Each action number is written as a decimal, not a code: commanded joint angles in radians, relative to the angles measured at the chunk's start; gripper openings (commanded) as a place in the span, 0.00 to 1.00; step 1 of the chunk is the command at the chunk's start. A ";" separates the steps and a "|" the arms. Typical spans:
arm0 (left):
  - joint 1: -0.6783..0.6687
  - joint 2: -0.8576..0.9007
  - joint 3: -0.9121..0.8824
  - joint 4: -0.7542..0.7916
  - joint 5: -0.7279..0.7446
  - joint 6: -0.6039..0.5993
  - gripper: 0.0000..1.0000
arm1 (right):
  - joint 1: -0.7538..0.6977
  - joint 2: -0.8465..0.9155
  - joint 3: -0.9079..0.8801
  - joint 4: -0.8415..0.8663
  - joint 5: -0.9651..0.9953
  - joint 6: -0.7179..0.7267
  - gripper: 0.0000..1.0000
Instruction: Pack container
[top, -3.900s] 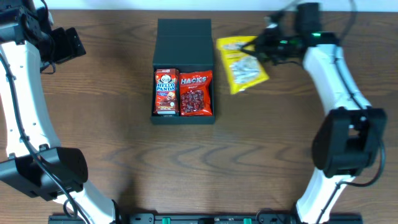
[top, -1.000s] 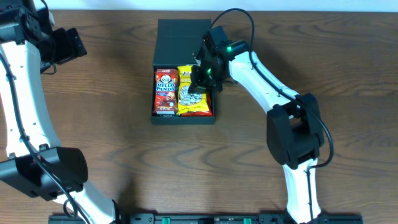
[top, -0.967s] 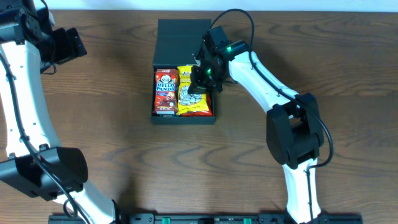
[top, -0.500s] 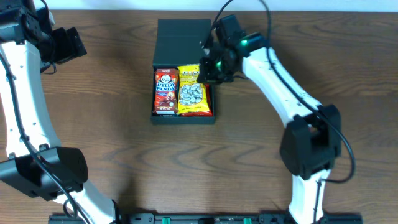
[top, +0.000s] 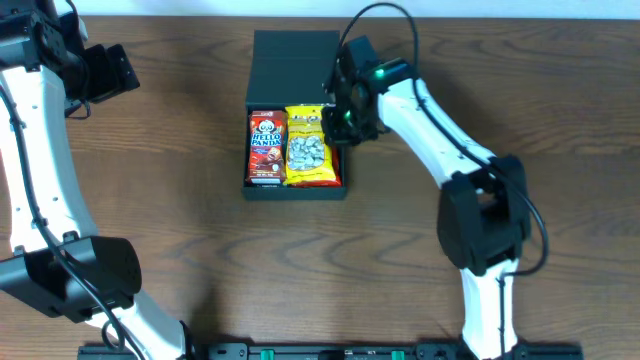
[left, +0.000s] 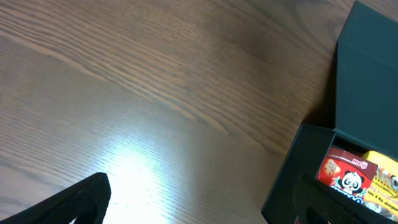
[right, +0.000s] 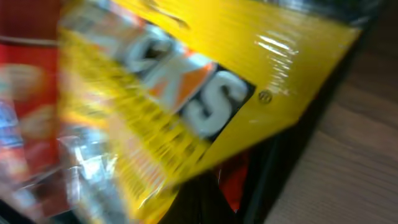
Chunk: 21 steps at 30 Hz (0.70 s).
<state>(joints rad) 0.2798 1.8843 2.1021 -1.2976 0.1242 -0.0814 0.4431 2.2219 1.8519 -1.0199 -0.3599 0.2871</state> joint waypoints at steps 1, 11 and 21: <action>0.001 0.012 -0.006 0.001 0.000 -0.008 0.95 | 0.008 0.032 -0.002 -0.021 0.024 -0.019 0.02; 0.001 0.012 -0.006 0.000 0.000 -0.008 0.95 | 0.006 -0.033 0.011 -0.059 0.066 -0.018 0.02; 0.001 0.012 -0.006 0.000 0.000 -0.008 0.95 | 0.005 -0.171 0.014 0.041 0.203 -0.003 0.01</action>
<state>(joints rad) 0.2798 1.8843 2.1021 -1.2972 0.1246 -0.0814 0.4446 2.0842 1.8526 -0.9958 -0.2165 0.2836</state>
